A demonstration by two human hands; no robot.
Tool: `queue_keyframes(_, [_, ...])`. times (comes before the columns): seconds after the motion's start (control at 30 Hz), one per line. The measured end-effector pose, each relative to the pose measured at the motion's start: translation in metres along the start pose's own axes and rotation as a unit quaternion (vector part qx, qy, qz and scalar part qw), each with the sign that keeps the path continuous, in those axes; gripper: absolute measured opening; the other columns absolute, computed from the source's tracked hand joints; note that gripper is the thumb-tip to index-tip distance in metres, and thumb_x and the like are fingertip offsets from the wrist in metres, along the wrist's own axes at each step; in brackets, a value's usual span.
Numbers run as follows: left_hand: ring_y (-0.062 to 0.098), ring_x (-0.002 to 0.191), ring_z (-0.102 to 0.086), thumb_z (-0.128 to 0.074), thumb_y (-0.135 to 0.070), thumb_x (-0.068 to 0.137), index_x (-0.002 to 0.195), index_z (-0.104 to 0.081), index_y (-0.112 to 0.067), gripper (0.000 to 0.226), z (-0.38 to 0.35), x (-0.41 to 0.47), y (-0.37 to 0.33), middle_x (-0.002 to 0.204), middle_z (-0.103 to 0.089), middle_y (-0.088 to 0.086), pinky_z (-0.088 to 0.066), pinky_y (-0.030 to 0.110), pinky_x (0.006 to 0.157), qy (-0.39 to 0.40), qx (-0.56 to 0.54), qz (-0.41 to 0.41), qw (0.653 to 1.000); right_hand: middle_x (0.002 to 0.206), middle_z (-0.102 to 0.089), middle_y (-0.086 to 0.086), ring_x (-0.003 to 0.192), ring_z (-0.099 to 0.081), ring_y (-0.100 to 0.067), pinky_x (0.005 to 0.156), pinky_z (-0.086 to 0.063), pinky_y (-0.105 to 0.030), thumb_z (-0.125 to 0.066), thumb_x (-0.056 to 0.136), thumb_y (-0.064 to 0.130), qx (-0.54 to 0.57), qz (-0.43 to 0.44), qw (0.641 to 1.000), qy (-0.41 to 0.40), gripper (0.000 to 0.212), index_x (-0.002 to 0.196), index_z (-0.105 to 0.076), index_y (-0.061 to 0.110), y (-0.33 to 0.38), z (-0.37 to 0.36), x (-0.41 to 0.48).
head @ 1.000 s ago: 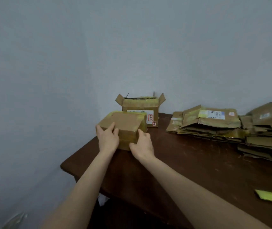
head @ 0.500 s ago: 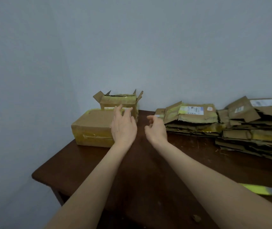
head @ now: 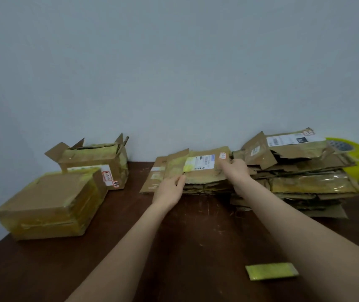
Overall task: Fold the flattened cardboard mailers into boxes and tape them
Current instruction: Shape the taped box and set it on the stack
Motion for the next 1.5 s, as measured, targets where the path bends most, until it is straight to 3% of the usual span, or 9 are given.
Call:
queue_keyframes(0.23, [0.025, 0.133, -0.040, -0.051, -0.052, 0.091, 0.145, -0.036, -0.013, 0.068, 0.046, -0.011, 0.008, 0.148, -0.039, 0.009, -0.034, 0.036, 0.106, -0.103, -0.182, 0.048, 0.977, 0.117, -0.062, -0.005, 0.107, -0.059, -0.022, 0.095, -0.050, -0.039, -0.058, 0.090, 0.003, 0.179, -0.005, 0.984, 0.024, 0.040, 0.129, -0.050, 0.010, -0.006, 0.002, -0.011])
queue_keyframes(0.37, [0.026, 0.139, -0.031, -0.067, -0.058, 0.077, 0.152, -0.014, -0.015, 0.101, 0.097, -0.034, -0.002, 0.155, -0.024, 0.009, -0.030, 0.044, 0.112, -0.187, -0.238, 0.033, 0.952, 0.103, -0.065, -0.003, 0.093, -0.064, -0.015, 0.081, -0.054, -0.032, -0.052, 0.089, -0.010, 0.242, 0.051, 0.966, 0.080, 0.033, 0.112, -0.048, 0.013, 0.020, 0.011, -0.054])
queue_keyframes(0.63, [0.023, 0.144, -0.022, -0.082, -0.040, 0.067, 0.152, 0.000, -0.028, 0.119, 0.121, -0.122, -0.026, 0.159, -0.014, 0.002, -0.022, 0.044, 0.117, -0.145, -0.227, -0.052, 0.962, 0.106, -0.057, 0.014, 0.098, -0.058, -0.002, 0.074, -0.051, -0.018, -0.063, 0.082, -0.006, 0.044, 0.223, 0.952, 0.203, 0.062, 0.122, -0.038, 0.034, 0.016, 0.024, -0.171])
queue_keyframes(0.73, [0.021, 0.126, -0.051, -0.086, -0.060, 0.046, 0.149, -0.005, -0.040, 0.132, 0.104, -0.158, -0.026, 0.151, -0.035, 0.004, -0.047, 0.045, 0.101, -0.069, -0.245, -0.082, 0.963, 0.116, -0.051, 0.003, 0.106, -0.056, -0.015, 0.085, -0.054, -0.034, -0.070, 0.077, 0.008, -0.091, 0.275, 0.944, 0.159, 0.067, 0.132, -0.038, 0.030, -0.001, 0.025, -0.198])
queue_keyframes(0.83, [0.011, 0.100, -0.067, -0.089, -0.044, 0.053, 0.145, -0.024, -0.023, 0.115, 0.087, -0.187, -0.019, 0.124, -0.061, 0.001, -0.056, 0.023, 0.076, -0.004, -0.269, -0.105, 0.957, 0.124, -0.037, 0.003, 0.107, -0.055, -0.020, 0.089, -0.053, -0.040, -0.070, 0.081, 0.024, -0.196, 0.298, 0.926, 0.126, 0.088, 0.149, -0.014, 0.030, -0.019, 0.027, -0.218])
queue_keyframes(1.0, [0.012, 0.113, -0.061, -0.086, -0.041, 0.052, 0.146, -0.024, -0.034, 0.112, 0.070, -0.214, 0.003, 0.133, -0.055, -0.005, -0.054, 0.030, 0.088, 0.019, -0.326, -0.093, 0.941, 0.147, -0.016, 0.010, 0.123, -0.046, -0.016, 0.093, -0.051, -0.035, -0.069, 0.083, 0.042, -0.172, 0.344, 0.912, 0.145, 0.107, 0.147, 0.016, 0.042, -0.026, 0.035, -0.237])
queue_keyframes(1.2, [-0.011, 0.119, -0.044, -0.075, -0.026, 0.078, 0.142, -0.026, -0.047, 0.083, 0.102, -0.217, -0.015, 0.136, -0.037, -0.030, -0.042, 0.008, 0.090, -0.085, -0.314, -0.152, 0.933, 0.149, -0.019, 0.017, 0.111, -0.053, -0.018, 0.091, -0.051, -0.040, -0.065, 0.086, 0.043, -0.144, 0.402, 0.888, 0.170, 0.088, 0.151, -0.006, 0.045, 0.005, 0.037, -0.235])
queue_keyframes(1.33, [-0.002, 0.123, -0.048, -0.072, -0.054, 0.067, 0.133, -0.046, -0.041, 0.072, 0.090, -0.204, -0.018, 0.140, -0.043, -0.019, -0.046, 0.018, 0.095, -0.052, -0.286, -0.152, 0.945, 0.151, -0.021, 0.015, 0.112, -0.049, -0.012, 0.096, -0.048, -0.039, -0.055, 0.088, 0.057, -0.198, 0.364, 0.888, 0.199, 0.069, 0.148, -0.031, 0.033, -0.003, 0.025, -0.223])
queue_keyframes(1.5, [0.021, 0.101, -0.066, -0.064, -0.046, 0.081, 0.105, -0.061, -0.021, 0.034, 0.096, -0.196, -0.009, 0.104, -0.069, 0.000, -0.053, 0.040, 0.089, -0.106, -0.312, -0.110, 0.938, 0.151, -0.032, 0.007, 0.128, -0.042, -0.013, 0.103, -0.041, -0.044, -0.037, 0.094, 0.057, -0.156, 0.347, 0.904, 0.195, 0.055, 0.137, -0.051, 0.027, 0.002, 0.027, -0.212])
Point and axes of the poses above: each hand's wrist, its own x-axis towards the middle knuckle, its own z-axis out of the back of the hand, y = z × x, the point moved 9 cm from there along x, towards the middle knuckle
